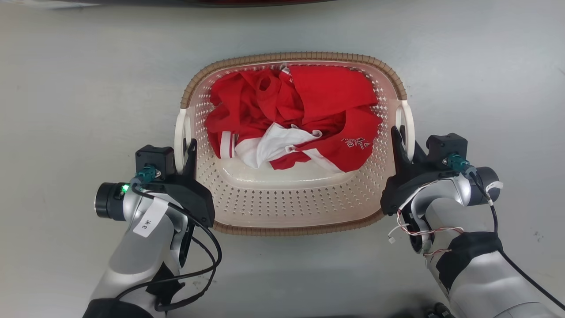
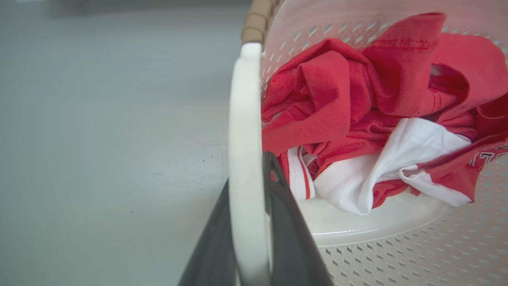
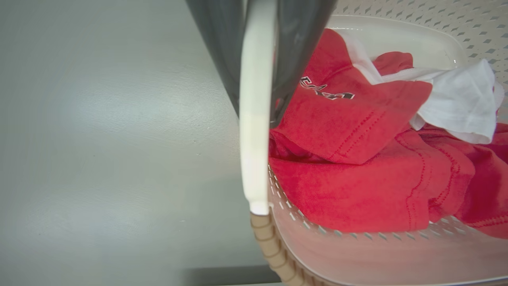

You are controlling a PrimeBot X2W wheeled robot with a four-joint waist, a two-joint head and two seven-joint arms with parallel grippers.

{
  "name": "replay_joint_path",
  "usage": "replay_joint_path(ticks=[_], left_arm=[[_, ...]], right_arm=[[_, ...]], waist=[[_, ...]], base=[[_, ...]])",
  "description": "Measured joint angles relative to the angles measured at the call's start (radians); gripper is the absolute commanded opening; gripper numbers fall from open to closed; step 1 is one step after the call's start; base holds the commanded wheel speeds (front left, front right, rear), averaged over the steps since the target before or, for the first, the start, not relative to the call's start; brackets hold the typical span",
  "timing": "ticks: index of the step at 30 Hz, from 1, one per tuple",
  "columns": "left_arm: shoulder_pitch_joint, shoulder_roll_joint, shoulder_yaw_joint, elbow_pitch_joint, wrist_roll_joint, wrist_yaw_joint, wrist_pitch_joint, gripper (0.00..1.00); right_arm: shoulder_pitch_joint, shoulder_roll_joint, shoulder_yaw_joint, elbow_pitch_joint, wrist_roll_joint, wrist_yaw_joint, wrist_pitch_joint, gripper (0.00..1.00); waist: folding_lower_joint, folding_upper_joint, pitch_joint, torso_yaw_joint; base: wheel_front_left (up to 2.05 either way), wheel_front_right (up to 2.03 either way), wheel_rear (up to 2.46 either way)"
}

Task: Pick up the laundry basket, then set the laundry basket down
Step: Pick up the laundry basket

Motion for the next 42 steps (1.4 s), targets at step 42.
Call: replay_joint_path(ticks=[42], left_arm=[[0.263, 0.0, -0.221, 0.131, -0.248, -0.02, 0.119, 0.0]], right_arm=[[0.244, 0.016, 0.238, 0.137, 0.282, -0.009, 0.156, 0.0]], waist=[[-0.0003, -0.0001, -0.503, 0.023]], base=[[0.0, 0.0, 0.0]])
